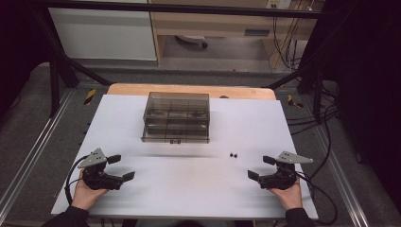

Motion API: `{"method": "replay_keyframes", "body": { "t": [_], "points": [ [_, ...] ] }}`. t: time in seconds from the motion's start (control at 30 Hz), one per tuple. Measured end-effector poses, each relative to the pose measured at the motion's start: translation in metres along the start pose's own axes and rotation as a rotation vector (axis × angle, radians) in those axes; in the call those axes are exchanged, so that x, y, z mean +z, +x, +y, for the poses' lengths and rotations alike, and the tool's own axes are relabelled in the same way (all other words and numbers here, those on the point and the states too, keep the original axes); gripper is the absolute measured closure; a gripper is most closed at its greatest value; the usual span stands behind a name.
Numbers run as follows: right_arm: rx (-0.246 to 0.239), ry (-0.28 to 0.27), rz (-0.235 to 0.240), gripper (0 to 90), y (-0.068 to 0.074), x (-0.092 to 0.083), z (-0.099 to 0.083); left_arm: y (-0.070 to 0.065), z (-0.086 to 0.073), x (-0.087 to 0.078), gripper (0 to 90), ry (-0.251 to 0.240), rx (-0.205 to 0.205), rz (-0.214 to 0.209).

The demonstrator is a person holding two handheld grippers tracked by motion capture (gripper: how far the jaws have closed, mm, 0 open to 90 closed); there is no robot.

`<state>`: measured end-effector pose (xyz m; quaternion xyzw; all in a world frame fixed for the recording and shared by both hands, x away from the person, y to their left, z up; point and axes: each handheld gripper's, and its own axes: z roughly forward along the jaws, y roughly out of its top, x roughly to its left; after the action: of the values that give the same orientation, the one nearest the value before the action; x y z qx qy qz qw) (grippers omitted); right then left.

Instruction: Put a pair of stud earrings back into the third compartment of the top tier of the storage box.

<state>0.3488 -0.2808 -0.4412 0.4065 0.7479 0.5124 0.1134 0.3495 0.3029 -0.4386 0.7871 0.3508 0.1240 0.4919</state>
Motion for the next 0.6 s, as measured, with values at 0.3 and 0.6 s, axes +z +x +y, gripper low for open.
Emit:
{"method": "replay_keyframes", "body": {
  "t": [0.3, 0.6],
  "points": [
    [-0.006, -0.001, 0.0, 0.6, -0.0007, -0.0008, 0.001, 0.0003, 0.0002, 0.0011, 4.8, 0.009, 0.0, 0.003],
    [-0.012, 0.009, -0.014, 0.6, 0.0019, 0.0025, 0.0036, 0.0016, -0.0009, 0.0007, 4.9, 0.01, -0.001, 0.004]
  ]
}}
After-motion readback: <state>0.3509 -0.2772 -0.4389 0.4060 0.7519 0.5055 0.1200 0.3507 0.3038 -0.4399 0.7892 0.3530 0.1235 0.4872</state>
